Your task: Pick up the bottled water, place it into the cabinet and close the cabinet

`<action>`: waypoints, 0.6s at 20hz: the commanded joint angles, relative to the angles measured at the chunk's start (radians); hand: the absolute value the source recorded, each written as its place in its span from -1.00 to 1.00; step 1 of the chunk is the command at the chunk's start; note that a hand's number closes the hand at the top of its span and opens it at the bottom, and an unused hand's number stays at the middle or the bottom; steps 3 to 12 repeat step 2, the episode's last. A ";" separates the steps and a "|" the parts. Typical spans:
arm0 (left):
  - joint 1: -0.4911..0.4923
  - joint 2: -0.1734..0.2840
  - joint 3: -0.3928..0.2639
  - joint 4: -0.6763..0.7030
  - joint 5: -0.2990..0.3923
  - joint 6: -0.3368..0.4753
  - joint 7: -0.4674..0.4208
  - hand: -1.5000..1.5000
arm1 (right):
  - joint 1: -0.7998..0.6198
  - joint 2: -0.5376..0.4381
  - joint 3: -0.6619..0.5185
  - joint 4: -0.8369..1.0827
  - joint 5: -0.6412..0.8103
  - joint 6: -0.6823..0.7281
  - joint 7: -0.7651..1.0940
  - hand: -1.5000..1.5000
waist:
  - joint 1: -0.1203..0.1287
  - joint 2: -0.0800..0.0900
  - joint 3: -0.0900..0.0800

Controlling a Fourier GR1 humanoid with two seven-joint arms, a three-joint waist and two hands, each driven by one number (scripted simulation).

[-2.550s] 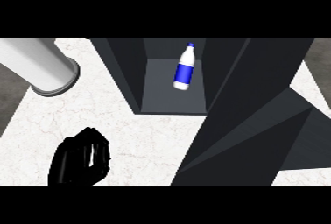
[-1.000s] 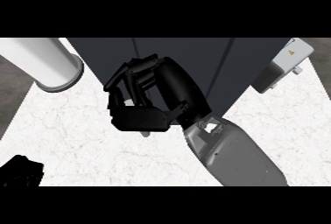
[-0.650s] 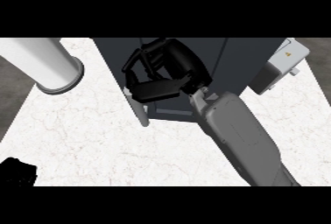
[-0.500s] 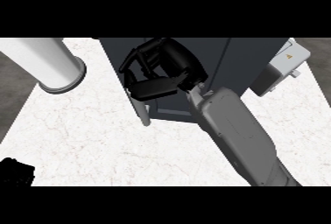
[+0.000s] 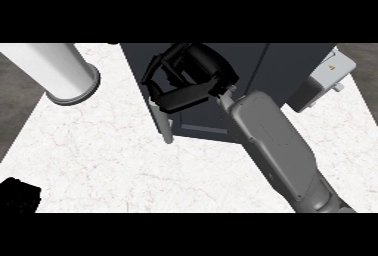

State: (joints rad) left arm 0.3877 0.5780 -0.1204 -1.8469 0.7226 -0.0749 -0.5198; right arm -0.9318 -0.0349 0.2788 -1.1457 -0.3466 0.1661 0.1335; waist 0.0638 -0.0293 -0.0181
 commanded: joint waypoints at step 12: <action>-0.036 -0.001 0.002 -0.015 0.006 0.016 0.027 1.00 | -0.007 -0.094 -0.120 0.174 0.021 -0.051 -0.034 1.00 | -0.026 0.054 0.018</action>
